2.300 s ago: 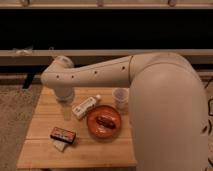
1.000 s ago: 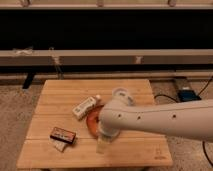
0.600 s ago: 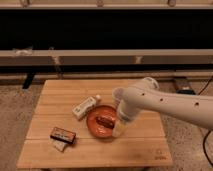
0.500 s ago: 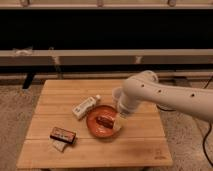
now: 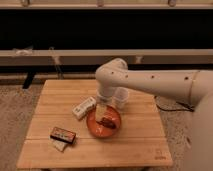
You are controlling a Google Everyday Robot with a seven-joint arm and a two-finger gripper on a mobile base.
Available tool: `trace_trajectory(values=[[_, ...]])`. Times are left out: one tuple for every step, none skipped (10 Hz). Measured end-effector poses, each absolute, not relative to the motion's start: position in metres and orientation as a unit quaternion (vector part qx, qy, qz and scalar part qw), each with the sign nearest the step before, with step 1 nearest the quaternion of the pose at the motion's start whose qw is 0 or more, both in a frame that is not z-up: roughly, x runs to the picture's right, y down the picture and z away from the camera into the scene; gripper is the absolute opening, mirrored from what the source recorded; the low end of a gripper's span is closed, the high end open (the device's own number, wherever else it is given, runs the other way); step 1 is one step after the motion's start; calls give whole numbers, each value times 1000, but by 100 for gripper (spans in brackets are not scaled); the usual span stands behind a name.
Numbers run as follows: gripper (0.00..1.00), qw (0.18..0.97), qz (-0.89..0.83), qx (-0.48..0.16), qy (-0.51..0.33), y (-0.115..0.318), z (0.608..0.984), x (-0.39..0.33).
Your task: Move the arm in a circular motion
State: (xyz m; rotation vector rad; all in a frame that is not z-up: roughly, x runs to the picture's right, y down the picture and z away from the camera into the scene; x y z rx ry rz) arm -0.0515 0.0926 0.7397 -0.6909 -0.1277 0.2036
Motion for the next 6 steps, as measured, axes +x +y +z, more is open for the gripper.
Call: trace_trajectory(values=[[80,934,85,-341,-65,91,742,-69],[80,934,65,-345,-67,92,745,-86],[80,934,41,-348,-70,94,746,-99],[80,933,27,-350,-72,96,746,-104],[80,933,22,-352,-72,97,746,-106],[80,933,22,-352,-71,96,746,-105]])
